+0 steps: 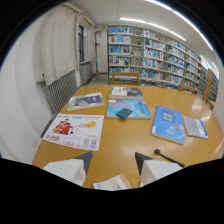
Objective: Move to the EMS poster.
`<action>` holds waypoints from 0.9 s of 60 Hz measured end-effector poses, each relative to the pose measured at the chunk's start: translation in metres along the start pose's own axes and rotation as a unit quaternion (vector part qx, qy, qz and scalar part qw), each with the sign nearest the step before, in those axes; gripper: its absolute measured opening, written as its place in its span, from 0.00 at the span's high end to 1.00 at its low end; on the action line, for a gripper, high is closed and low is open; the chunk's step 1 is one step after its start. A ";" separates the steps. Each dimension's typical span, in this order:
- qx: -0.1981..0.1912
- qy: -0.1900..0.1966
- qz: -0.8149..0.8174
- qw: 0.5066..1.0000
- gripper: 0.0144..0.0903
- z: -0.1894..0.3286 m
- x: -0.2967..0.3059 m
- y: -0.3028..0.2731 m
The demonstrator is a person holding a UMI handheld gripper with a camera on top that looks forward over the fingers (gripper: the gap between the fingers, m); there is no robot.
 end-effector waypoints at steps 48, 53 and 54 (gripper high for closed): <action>-0.017 -0.035 -0.031 0.999 0.09 0.086 -0.155 -0.016; -0.020 -0.031 -0.030 0.999 0.09 0.100 -0.159 -0.019; -0.021 -0.031 -0.030 0.999 0.09 0.103 -0.160 -0.019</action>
